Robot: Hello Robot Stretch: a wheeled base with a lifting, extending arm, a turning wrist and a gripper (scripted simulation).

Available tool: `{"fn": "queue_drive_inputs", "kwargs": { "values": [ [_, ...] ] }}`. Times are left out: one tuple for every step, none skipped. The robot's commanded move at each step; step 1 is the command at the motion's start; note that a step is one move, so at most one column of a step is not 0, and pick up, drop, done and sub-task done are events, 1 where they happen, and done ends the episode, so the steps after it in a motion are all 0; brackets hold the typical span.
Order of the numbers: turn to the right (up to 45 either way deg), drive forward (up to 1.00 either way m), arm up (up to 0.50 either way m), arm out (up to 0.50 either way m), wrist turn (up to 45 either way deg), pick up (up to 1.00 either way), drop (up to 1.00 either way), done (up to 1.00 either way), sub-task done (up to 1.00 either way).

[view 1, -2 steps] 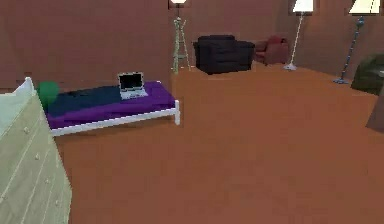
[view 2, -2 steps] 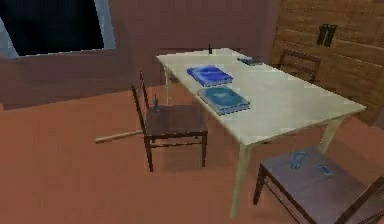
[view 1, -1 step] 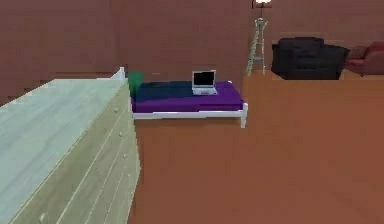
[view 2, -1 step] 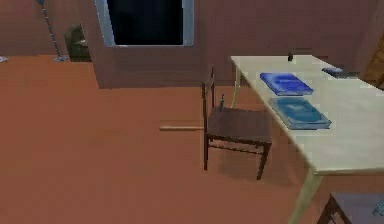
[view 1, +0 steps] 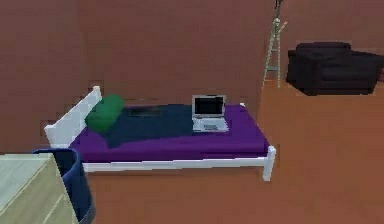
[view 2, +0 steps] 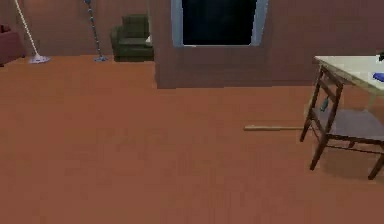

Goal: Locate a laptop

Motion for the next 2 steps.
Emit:
{"fn": "queue_drive_inputs", "kwargs": {
  "values": [
    [-3.0,0.00,0.00,0.00,0.0,0.00,0.00,0.00,0.00],
    [0.0,0.90,0.00,0.00,0.0,0.00,0.00,0.00,0.00]
  ]
}}
